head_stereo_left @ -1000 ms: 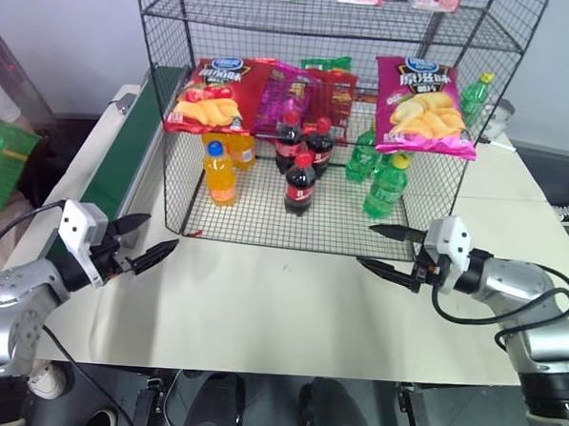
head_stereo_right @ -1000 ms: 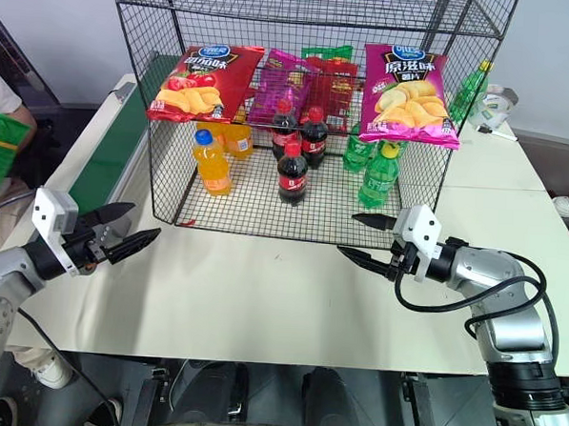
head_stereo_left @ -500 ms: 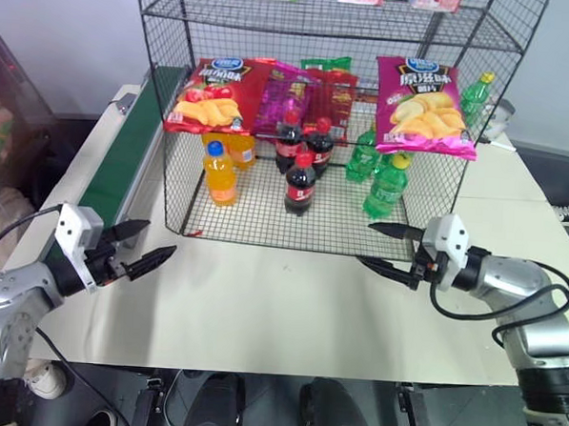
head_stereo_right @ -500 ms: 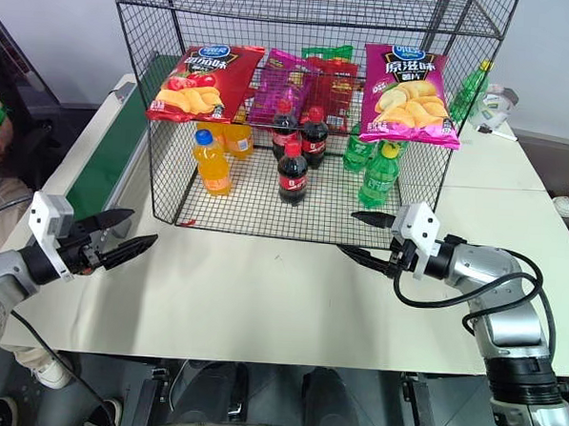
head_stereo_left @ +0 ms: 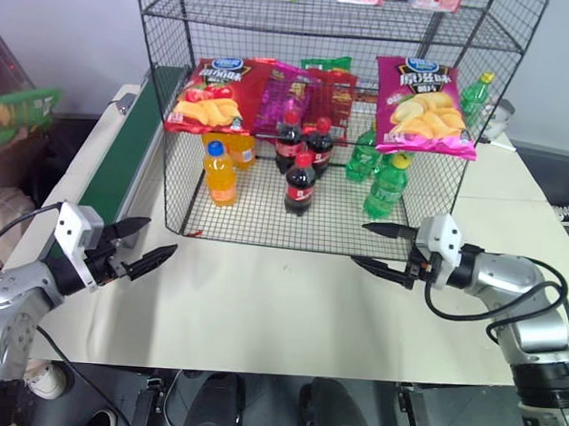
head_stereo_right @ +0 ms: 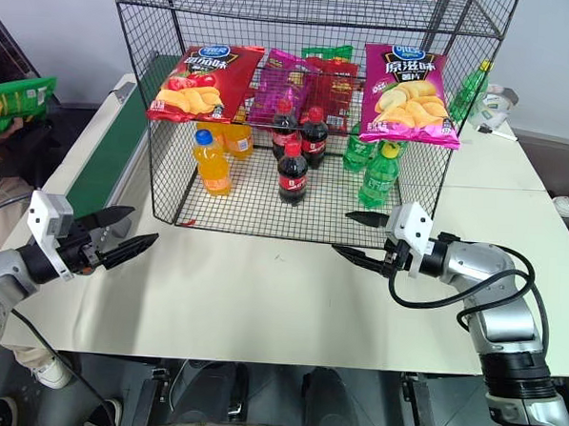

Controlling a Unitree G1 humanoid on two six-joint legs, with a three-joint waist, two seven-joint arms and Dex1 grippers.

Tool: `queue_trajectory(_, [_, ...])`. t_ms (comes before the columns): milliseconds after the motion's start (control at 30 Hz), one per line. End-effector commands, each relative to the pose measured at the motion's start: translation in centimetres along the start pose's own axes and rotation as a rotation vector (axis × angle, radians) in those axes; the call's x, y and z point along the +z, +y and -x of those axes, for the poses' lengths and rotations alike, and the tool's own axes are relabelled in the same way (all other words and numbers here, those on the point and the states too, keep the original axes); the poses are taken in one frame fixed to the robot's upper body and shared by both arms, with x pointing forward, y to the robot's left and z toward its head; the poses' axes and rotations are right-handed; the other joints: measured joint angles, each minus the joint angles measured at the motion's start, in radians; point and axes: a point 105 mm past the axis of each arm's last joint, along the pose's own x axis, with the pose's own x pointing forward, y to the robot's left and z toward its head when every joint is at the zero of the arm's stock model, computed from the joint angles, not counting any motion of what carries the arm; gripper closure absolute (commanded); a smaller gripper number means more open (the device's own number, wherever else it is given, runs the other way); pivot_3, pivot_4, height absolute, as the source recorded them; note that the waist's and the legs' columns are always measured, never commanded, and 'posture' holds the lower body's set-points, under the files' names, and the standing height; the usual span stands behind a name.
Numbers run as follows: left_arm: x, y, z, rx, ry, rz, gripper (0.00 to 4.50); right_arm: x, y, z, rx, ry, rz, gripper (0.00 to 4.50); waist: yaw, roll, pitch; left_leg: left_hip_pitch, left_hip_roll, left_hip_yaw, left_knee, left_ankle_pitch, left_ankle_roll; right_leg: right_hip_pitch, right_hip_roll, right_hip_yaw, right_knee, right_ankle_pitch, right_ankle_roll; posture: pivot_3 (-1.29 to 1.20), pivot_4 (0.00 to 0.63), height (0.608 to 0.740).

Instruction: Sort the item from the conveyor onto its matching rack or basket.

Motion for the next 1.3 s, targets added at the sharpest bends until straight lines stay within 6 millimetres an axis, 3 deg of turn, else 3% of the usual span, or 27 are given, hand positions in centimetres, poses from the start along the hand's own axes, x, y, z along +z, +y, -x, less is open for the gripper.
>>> queue_trajectory(33, [1.4,-0.1,0.0,-0.013,-0.043,-0.050,0.00,0.8,-0.2,0.1,-0.008,-0.025,0.033,1.23,0.000,0.000,0.000,0.000,0.000,0.000,0.000,0.000,0.000,0.000,0.000,0.000,0.000,0.000,0.000,0.00,0.150,0.739])
queue_trajectory(1300, [1.3,1.9,1.2,0.104,-0.034,-0.195,0.00,1.2,-0.2,-0.5,0.002,-0.059,0.006,1.23,0.000,0.000,0.000,0.000,0.000,0.000,0.000,0.000,0.000,0.000,0.000,0.000,0.000,0.000,0.000,0.00,0.150,0.739])
